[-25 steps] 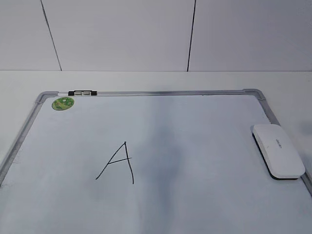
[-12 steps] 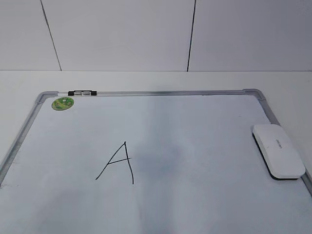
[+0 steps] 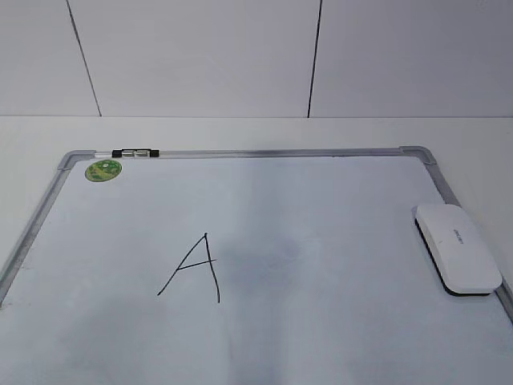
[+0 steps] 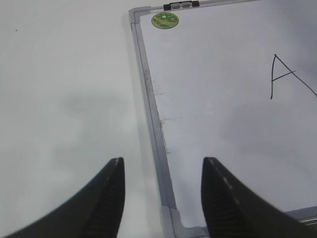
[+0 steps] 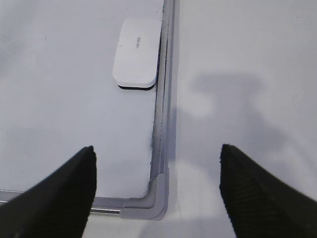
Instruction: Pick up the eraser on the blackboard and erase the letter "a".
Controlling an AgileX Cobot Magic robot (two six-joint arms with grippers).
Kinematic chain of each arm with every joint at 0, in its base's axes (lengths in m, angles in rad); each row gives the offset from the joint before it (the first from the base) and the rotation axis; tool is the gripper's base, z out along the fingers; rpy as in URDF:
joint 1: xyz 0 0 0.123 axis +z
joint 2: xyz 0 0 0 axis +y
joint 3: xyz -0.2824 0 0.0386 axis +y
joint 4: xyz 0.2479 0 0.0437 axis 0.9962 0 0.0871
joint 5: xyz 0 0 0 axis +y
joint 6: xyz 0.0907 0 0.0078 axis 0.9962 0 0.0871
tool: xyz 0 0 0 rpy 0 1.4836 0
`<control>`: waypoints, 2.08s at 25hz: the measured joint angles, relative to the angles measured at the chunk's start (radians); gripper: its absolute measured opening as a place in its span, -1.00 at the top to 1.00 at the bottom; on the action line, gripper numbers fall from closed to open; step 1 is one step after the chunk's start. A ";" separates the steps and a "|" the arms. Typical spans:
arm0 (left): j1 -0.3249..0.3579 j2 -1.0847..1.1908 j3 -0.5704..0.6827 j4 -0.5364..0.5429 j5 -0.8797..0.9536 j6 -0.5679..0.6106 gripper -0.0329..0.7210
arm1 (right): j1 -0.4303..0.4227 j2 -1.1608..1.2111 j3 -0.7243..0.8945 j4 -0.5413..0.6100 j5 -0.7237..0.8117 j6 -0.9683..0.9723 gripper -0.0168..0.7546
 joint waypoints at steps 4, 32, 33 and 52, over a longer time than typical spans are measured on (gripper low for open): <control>0.000 0.000 0.000 0.000 0.000 0.000 -0.07 | 0.000 0.000 0.000 0.000 -0.002 0.000 -0.58; 0.064 -0.066 0.002 -0.002 -0.001 0.000 -0.07 | -0.115 -0.086 0.001 -0.003 -0.006 0.000 -0.58; 0.064 -0.066 0.002 -0.002 -0.001 0.000 -0.07 | -0.115 -0.086 0.001 -0.003 -0.006 0.000 -0.58; 0.064 -0.066 0.002 -0.002 -0.001 0.000 -0.07 | -0.115 -0.086 0.001 -0.003 -0.006 0.000 -0.58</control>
